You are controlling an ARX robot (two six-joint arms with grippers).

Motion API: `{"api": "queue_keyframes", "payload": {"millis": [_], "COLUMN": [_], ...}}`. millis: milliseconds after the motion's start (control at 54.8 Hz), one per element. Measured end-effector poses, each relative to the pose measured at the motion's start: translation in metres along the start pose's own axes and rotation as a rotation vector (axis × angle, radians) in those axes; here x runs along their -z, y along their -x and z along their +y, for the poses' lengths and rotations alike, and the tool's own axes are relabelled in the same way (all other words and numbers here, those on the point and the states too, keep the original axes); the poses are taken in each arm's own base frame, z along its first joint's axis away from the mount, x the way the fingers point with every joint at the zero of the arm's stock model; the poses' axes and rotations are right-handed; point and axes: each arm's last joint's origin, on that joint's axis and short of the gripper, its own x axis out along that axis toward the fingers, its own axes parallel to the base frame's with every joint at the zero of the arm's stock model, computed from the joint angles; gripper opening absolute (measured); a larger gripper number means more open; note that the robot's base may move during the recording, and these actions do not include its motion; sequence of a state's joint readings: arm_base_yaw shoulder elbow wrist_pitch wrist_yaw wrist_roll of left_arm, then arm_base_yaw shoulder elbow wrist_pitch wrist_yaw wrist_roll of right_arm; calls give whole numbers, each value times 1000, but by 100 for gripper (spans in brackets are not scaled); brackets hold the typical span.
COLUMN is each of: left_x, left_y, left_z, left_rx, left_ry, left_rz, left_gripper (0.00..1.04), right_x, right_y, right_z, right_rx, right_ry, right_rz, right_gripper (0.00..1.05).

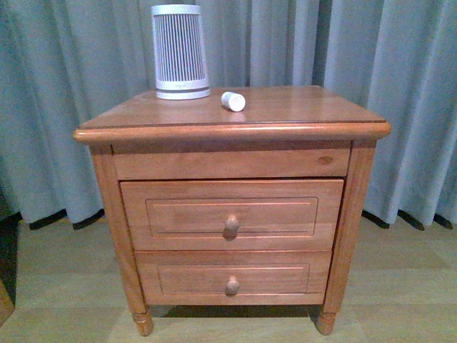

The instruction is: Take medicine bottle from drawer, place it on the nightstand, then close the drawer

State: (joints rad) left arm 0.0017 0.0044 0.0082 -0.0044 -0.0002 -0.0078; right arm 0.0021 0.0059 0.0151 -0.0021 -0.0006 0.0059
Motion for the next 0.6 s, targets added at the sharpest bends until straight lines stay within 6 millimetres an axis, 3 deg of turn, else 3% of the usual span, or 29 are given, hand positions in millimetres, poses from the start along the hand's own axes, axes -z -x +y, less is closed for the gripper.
{"api": "queue_keyframes", "payload": {"millis": [164,383,474,602], "left_x": [0,0,0,0], "left_y": [0,0,0,0], "left_z": [0,0,0,0], "left_rx": [0,0,0,0], "left_ry": [0,0,0,0], "left_rz": [0,0,0,0], "left_gripper": [98,98,98,98], "right_x": [0,0,0,0], "right_y": [0,0,0,0], "right_z": [0,0,0,0], "right_rx": [0,0,0,0], "right_ry": [2,2,2,2], "right_rz": [0,0,0,0], "right_gripper": [4,42,67,89]}}
